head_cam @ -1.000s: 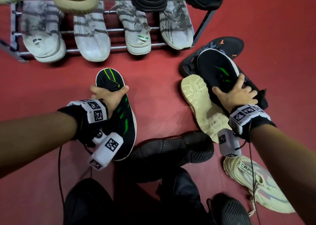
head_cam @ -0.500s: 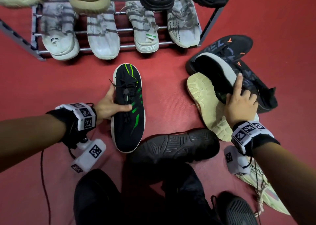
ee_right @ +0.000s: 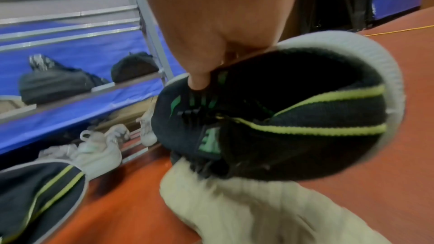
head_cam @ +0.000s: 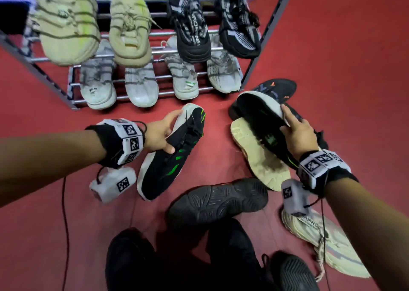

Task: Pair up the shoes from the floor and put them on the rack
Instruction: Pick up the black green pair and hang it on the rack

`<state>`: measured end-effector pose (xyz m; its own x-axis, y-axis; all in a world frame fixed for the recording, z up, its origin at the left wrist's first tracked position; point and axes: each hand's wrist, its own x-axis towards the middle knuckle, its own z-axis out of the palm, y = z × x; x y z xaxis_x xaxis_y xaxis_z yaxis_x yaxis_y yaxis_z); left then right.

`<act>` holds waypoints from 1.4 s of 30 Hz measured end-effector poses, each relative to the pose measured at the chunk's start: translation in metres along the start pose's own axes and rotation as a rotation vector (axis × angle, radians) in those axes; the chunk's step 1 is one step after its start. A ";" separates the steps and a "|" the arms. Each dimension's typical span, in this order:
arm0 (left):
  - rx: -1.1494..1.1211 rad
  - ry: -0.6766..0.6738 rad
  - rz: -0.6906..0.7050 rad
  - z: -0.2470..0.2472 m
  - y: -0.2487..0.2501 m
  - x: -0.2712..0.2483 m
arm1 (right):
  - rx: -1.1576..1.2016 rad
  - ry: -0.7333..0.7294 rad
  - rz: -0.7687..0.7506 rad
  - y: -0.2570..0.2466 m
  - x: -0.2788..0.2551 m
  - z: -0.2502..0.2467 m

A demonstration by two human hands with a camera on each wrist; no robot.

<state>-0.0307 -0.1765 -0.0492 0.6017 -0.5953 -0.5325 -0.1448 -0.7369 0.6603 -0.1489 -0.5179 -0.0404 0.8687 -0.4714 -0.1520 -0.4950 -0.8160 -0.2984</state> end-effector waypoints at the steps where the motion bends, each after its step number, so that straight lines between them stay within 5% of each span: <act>1: 0.072 -0.009 0.047 -0.009 0.010 -0.004 | 0.054 -0.009 -0.007 -0.004 0.002 -0.010; 16: 0.226 0.277 0.162 -0.143 0.102 -0.084 | 0.327 -0.005 -0.202 -0.089 -0.028 -0.130; 25: -0.215 0.485 0.273 -0.186 0.110 -0.125 | 0.807 0.086 -0.182 -0.127 -0.015 -0.182; 34: -0.966 0.701 0.223 -0.194 0.123 -0.084 | 1.173 -0.011 0.050 -0.195 0.047 -0.182; 42: -0.979 0.756 0.154 -0.221 0.114 -0.035 | 1.397 -0.015 0.120 -0.213 0.101 -0.180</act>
<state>0.1049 -0.1692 0.1617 0.9782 -0.0817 -0.1911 0.1966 0.0653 0.9783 0.0416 -0.4522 0.1777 0.8272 -0.5031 -0.2503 -0.1475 0.2354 -0.9606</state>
